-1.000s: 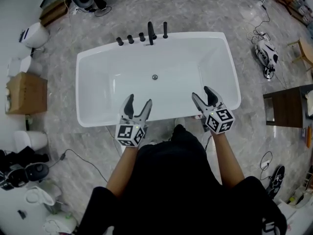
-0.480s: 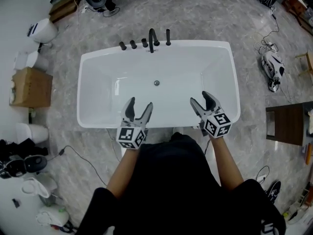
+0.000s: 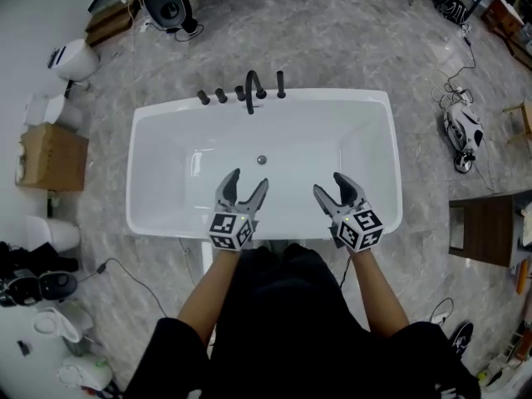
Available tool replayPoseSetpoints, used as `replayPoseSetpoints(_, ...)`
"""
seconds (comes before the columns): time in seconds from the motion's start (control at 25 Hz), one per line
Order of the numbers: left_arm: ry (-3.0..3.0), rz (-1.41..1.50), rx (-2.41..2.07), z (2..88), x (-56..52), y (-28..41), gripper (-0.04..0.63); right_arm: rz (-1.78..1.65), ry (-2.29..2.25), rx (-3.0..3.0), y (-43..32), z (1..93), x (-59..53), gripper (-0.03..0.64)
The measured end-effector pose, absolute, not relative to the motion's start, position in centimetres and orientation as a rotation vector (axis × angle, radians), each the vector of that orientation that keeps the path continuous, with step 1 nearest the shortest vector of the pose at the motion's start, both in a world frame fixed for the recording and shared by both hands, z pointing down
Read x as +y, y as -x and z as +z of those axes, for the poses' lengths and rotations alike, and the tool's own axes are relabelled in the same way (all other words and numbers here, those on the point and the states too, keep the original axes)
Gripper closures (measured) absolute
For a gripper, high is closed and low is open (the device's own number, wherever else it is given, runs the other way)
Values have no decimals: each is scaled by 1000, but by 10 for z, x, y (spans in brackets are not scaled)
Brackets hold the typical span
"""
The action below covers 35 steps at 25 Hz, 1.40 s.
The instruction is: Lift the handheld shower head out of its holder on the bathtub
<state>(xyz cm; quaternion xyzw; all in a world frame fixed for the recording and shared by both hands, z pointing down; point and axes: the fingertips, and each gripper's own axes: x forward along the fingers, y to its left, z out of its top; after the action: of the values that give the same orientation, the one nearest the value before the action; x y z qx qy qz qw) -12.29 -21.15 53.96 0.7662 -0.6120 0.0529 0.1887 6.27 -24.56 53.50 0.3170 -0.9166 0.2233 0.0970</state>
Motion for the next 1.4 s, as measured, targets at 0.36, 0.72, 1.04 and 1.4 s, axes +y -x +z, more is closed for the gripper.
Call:
replayPoseSetpoints(0.36, -2187, 158, -1591, 584, -302, 116, 285, 703, -1000, -2685, -50, 539, -278, 373)
replayPoseSetpoints(0.72, -2227, 173, -1545, 616, -380, 108, 285, 695, -994, -2658, -41, 562, -312, 373)
replayPoseSetpoints(1.04, -2243, 186, -1500, 652, -444, 103, 285, 710, -1057, -2624, -57, 585, -347, 373)
replayPoseSetpoints(1.4, -2251, 257, -1516, 696, -510, 105, 285, 779, -1072, -2574, -51, 621, -347, 373)
